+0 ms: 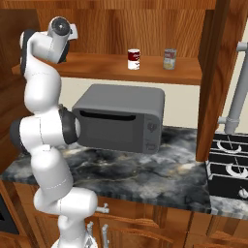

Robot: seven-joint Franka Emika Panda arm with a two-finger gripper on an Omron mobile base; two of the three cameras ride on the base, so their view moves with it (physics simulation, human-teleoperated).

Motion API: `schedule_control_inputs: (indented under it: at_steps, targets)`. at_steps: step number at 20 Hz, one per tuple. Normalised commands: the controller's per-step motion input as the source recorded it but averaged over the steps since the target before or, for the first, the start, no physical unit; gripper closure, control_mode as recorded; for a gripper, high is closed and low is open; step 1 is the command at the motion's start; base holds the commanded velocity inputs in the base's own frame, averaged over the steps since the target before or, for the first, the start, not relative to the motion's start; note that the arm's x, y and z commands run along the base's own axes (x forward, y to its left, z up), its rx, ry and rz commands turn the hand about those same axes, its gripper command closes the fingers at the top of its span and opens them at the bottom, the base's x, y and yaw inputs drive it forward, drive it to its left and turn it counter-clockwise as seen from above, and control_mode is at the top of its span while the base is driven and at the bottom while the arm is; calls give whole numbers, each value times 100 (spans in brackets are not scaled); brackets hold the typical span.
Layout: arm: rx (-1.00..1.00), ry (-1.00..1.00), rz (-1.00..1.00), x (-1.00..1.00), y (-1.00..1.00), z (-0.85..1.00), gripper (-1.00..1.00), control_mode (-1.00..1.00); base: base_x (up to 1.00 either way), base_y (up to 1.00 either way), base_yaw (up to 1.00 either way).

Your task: Stack two cans on top of the other two cans in the cabinet.

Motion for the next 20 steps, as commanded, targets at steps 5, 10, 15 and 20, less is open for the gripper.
schedule_control_inputs:
  at_steps: [5, 10, 15, 20]
  targets:
    - [-1, 0, 0, 1, 0, 0, 100, -100, 0, 0, 0]
    - [0, 0, 0, 0, 0, 0, 100, -100, 0, 0, 0]
    - [0, 0, 0, 7, 1, -11, 100, -100, 0, 0, 0]
    - [0, 0, 0, 14, 4, -12, 100, -100, 0, 0, 0]
